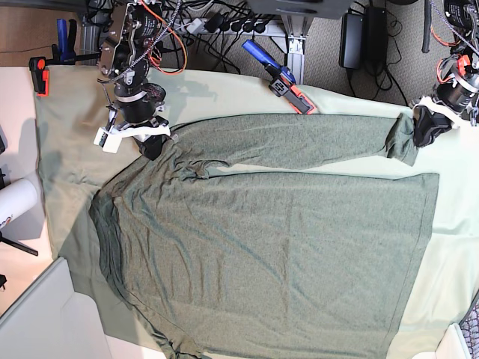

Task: Fold the T-shirt properly
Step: 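Lift the held shirt edge with both grippers and pull it over the body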

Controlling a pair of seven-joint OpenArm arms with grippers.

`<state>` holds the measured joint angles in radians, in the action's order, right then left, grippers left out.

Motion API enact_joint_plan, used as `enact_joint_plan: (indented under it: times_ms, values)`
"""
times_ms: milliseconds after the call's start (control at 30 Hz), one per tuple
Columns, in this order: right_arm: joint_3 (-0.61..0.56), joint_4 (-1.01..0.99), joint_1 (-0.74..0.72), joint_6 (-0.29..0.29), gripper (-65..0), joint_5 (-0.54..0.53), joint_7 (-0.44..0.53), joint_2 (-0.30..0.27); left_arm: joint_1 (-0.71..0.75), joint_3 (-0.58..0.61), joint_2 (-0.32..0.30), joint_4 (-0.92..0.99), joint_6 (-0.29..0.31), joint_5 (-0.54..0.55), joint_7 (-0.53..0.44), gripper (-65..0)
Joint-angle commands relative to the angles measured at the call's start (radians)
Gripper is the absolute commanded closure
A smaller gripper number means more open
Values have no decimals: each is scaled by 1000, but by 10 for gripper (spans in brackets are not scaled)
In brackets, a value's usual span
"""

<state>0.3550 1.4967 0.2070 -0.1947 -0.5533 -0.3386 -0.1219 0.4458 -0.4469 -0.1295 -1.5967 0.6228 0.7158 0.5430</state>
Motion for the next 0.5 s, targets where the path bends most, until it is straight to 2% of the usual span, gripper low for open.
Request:
enact_joint_plan:
  times_ms: [0,67,233,333,467]
  values:
    - [0,14,-4,-23,0,-4,-3,-13,3,-13,-7,-13,28,20,-11,0]
    - [5,27,-3,-27,0,-4,-12,-19,3,-36,-7,-13,75,48,0,0]
    - [53,99,7,-77,0,-54,-113,-48,4,-90,-7,-14,75,216,89,0]
    - [95,141,7,-100,0,-102,-151,-68,6,-91,-6,-17,75,241,94,0]
    - [125,158,7,-101,0,-114,-152,-109,12,-91,-6,-74,75,268,112,0]
